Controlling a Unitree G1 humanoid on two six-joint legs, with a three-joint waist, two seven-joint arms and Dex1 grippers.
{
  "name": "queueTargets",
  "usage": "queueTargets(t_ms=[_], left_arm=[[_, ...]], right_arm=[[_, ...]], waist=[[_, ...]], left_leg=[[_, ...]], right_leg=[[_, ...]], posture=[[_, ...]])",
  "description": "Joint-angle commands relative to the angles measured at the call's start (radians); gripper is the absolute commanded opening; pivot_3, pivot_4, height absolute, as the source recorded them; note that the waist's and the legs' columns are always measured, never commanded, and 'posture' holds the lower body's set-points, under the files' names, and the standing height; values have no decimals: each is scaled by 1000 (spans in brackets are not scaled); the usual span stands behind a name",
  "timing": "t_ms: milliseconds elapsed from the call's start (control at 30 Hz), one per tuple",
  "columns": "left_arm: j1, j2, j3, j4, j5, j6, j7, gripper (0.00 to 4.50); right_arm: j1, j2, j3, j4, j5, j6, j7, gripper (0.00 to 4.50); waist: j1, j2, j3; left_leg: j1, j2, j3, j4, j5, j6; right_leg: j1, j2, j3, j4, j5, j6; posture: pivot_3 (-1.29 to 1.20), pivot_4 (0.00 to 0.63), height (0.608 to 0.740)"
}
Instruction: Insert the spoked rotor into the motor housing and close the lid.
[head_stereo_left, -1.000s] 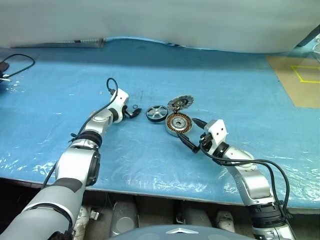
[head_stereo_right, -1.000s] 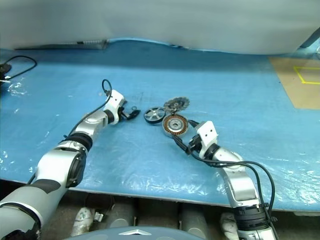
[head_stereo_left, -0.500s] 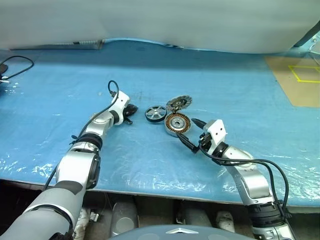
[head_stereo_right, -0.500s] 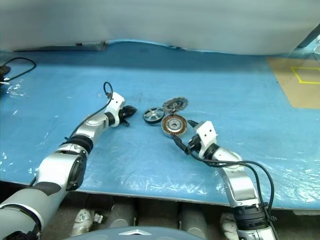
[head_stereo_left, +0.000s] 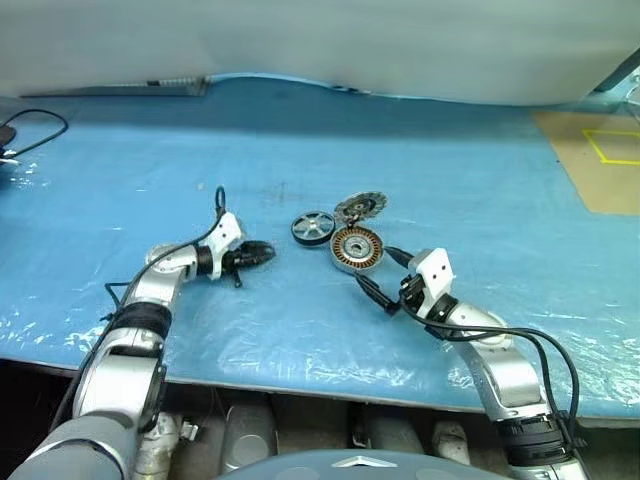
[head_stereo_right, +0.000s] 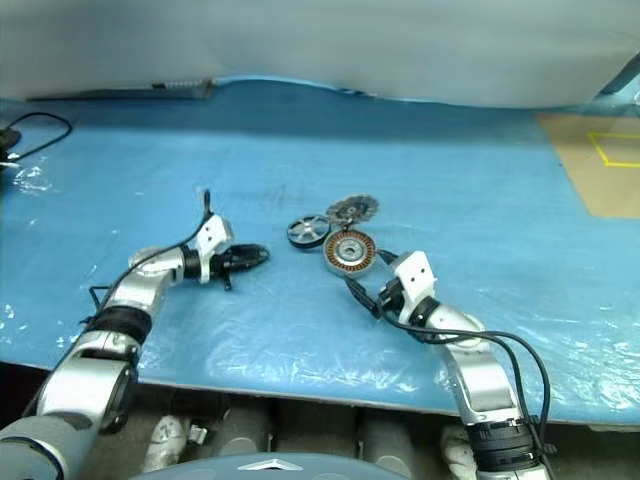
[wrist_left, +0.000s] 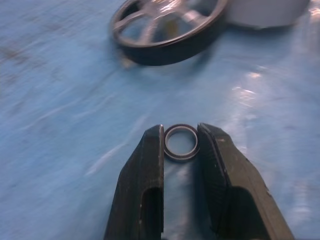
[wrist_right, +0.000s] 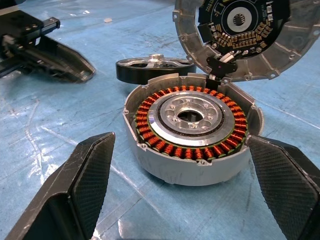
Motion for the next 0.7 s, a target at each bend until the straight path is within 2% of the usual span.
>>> queueTargets(t_ms=[33, 167, 333, 467, 700], left_arm=[[44, 22, -22, -294, -112, 169, -86, 663], [45, -8, -44, -462, -150, 262, -46, 663], [-4, -85, -90, -502, -144, 284, 16, 663], [-53, -148, -117, -428, -112, 240, 70, 663], [-185, -257, -170, -153, 12, 98, 228, 663]], right_arm=[[19, -4, -21, -53, 35, -39, 17, 4500], [31, -16, -23, -34, 20, -71, 25, 4500], [33, -16, -26, -16, 12, -81, 15, 4500], [39, -15, -27, -15, 11, -86, 12, 4500], [38, -16, -32, -12, 4, -92, 0, 4500]], waist=[[0, -1, 1], [-1, -1, 1], [-2, -1, 1], [-3, -1, 1], [-1, -1, 1]], left_leg=[[-2, 0, 0, 0, 0, 0], [-5, 1, 0, 0, 0, 0], [-4, 0, 1, 1, 0, 0], [-4, 0, 1, 1, 0, 0], [-5, -1, 0, 3, 0, 1]], right_leg=[[-1, 0, 0, 0, 0, 0], [-4, 0, -1, 1, 0, 0], [-4, 0, 0, 1, 0, 0], [-4, 1, 0, 1, 0, 0], [-4, 1, 0, 1, 2, 3]], posture=[[0, 150, 740], [0, 150, 740], [0, 150, 740], [0, 150, 740], [0, 150, 740]])
